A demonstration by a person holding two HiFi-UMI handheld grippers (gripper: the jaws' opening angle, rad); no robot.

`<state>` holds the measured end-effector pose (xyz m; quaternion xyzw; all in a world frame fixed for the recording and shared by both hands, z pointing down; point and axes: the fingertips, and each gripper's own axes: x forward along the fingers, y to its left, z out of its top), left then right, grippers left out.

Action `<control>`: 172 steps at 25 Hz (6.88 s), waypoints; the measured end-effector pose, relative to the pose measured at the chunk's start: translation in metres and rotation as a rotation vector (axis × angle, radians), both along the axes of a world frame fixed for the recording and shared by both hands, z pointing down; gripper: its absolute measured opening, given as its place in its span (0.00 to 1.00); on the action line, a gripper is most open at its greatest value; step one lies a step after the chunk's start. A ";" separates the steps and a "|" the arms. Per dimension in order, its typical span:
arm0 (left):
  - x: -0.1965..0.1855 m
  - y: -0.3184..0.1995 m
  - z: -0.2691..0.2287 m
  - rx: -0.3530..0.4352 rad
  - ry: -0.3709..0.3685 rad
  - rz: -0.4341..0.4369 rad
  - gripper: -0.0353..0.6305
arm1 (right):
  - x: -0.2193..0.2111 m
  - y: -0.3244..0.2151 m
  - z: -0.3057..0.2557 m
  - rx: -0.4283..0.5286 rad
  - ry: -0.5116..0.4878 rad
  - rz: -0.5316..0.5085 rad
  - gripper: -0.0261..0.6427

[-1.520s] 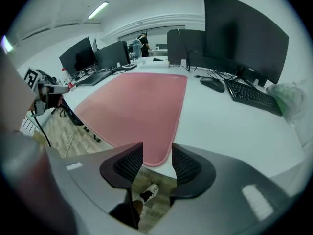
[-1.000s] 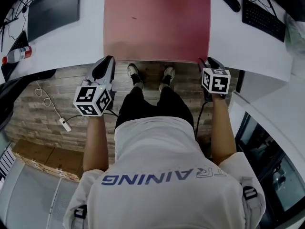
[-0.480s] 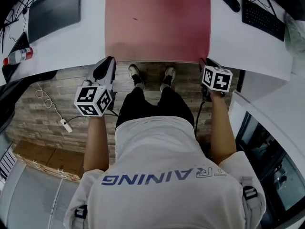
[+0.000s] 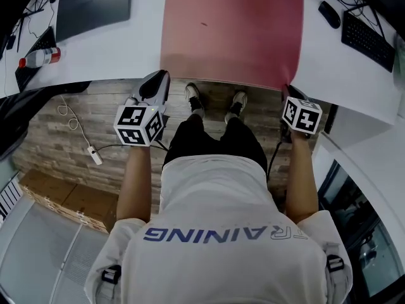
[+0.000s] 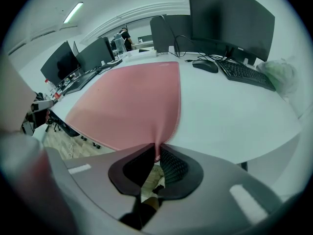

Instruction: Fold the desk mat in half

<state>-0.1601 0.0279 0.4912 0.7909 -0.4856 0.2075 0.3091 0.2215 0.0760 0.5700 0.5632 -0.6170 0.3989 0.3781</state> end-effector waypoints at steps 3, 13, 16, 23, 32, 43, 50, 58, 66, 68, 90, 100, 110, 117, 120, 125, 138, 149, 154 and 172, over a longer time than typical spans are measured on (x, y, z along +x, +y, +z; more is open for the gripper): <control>-0.014 -0.001 0.006 -0.022 -0.037 -0.028 0.10 | -0.003 -0.002 0.001 -0.003 -0.010 0.000 0.11; -0.026 0.008 0.064 -0.212 -0.195 -0.002 0.38 | -0.003 0.000 0.001 0.004 -0.018 -0.008 0.11; -0.024 0.007 0.074 -0.246 -0.233 -0.007 0.38 | -0.003 -0.001 0.001 0.005 -0.023 -0.008 0.11; -0.022 0.004 0.085 -0.334 -0.291 -0.028 0.38 | -0.004 0.000 0.001 0.017 -0.047 -0.007 0.12; -0.017 0.009 0.095 -0.429 -0.287 -0.005 0.33 | -0.003 -0.001 0.001 0.014 -0.054 -0.007 0.12; -0.006 0.011 0.095 -0.452 -0.252 0.019 0.18 | -0.003 0.000 0.001 0.032 -0.052 0.014 0.12; -0.002 0.008 0.090 -0.405 -0.196 0.029 0.12 | -0.004 0.000 0.001 0.056 -0.059 0.030 0.11; -0.001 0.002 0.069 -0.343 -0.102 0.033 0.11 | -0.001 -0.005 -0.015 0.102 -0.123 0.105 0.11; 0.005 -0.015 0.039 -0.272 -0.039 0.060 0.11 | -0.001 -0.022 -0.052 0.188 -0.134 0.153 0.11; 0.005 -0.021 0.032 -0.264 -0.005 0.061 0.11 | -0.001 -0.029 -0.062 0.215 -0.136 0.165 0.11; 0.016 -0.094 -0.036 -0.082 0.077 0.106 0.11 | 0.001 -0.102 -0.129 0.421 -0.070 0.202 0.11; 0.026 -0.144 -0.042 -0.079 0.045 -0.002 0.11 | 0.004 -0.166 -0.130 0.418 -0.136 0.095 0.11; 0.031 -0.190 -0.040 -0.077 0.004 -0.102 0.11 | 0.010 -0.225 -0.118 0.393 -0.219 0.029 0.11; 0.034 -0.212 -0.036 -0.075 -0.035 -0.144 0.10 | 0.011 -0.255 -0.112 0.378 -0.255 -0.030 0.11; 0.037 -0.221 -0.030 -0.077 -0.054 -0.136 0.11 | 0.010 -0.262 -0.105 0.366 -0.260 -0.031 0.11; 0.038 -0.233 -0.019 -0.081 -0.042 -0.106 0.11 | 0.008 -0.271 -0.099 0.363 -0.219 -0.015 0.11; 0.039 -0.277 0.003 -0.132 0.011 -0.049 0.11 | 0.019 -0.302 -0.076 0.317 -0.142 0.099 0.11; 0.035 -0.294 0.032 -0.191 -0.028 -0.047 0.11 | 0.025 -0.323 -0.052 0.235 -0.108 0.087 0.11; 0.037 -0.295 0.047 -0.238 -0.037 -0.039 0.11 | 0.025 -0.324 -0.038 0.185 -0.090 0.082 0.11; 0.021 -0.320 0.039 -0.176 -0.090 -0.088 0.34 | 0.038 -0.350 -0.045 0.227 -0.018 0.096 0.28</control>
